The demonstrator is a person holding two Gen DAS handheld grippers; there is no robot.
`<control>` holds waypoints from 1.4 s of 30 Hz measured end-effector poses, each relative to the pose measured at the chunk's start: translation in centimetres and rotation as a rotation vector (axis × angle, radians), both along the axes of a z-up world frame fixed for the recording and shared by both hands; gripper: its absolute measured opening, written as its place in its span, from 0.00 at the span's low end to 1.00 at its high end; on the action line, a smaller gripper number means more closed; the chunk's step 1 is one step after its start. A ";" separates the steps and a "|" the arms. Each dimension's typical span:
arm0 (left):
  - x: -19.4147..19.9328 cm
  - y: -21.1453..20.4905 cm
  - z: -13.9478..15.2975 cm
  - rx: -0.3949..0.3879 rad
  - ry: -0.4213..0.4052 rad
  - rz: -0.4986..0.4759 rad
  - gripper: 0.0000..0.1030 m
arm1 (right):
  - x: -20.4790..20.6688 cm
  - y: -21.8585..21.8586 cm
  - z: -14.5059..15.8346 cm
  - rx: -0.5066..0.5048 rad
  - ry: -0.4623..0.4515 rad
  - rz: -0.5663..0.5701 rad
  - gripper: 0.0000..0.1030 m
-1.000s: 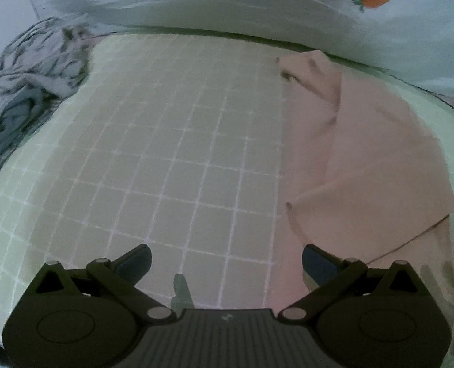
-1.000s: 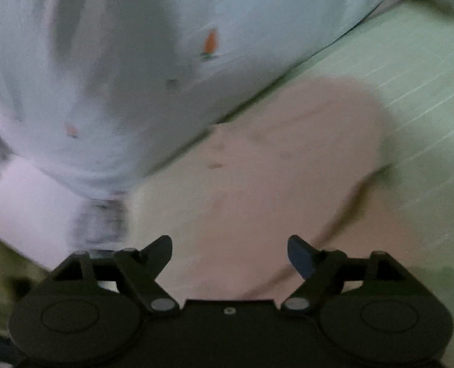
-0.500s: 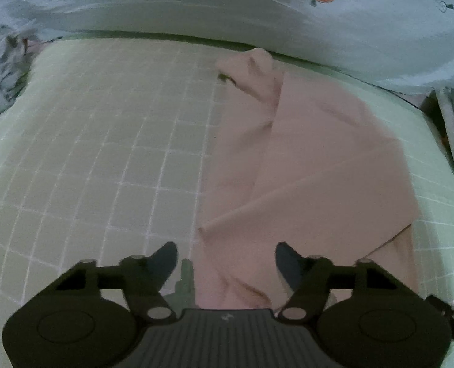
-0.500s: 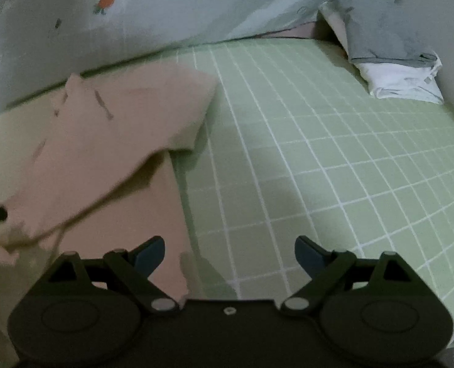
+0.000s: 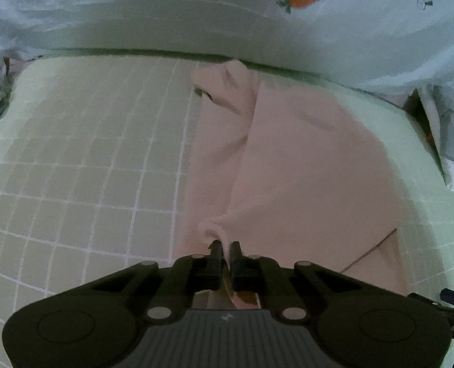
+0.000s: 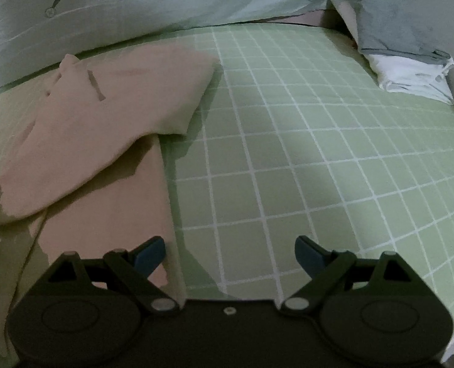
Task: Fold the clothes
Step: 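Lift the shirt hem with the left gripper while the right gripper pinches the hem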
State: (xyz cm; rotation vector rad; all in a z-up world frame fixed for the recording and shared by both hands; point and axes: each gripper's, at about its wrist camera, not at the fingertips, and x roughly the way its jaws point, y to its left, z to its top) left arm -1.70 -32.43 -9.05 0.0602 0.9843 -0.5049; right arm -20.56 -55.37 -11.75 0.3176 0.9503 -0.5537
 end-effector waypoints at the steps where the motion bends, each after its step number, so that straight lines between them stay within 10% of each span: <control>1: 0.0 0.2 0.3 -0.008 -0.008 0.002 0.05 | 0.1 0.0 0.1 0.004 -0.008 0.002 0.90; 7: 0.8 0.9 2.5 -0.044 -0.055 -0.010 0.05 | 0.8 0.8 0.1 0.027 -0.041 0.026 0.86; 13: 3.1 2.1 5.0 -0.084 -0.108 -0.060 0.04 | 2.1 1.8 0.0 0.025 -0.061 0.050 0.04; 27: 11.6 14.6 16.0 -0.303 -0.405 0.113 0.04 | 2.9 10.7 6.4 -0.169 -0.192 0.000 0.05; 35: 16.7 21.1 7.9 -0.148 -0.183 0.275 0.15 | 6.0 16.2 2.4 -0.002 -0.193 0.003 0.06; 42: 14.2 22.6 3.8 -0.121 -0.046 0.245 0.38 | 4.1 15.9 3.2 0.011 -0.279 -0.211 0.34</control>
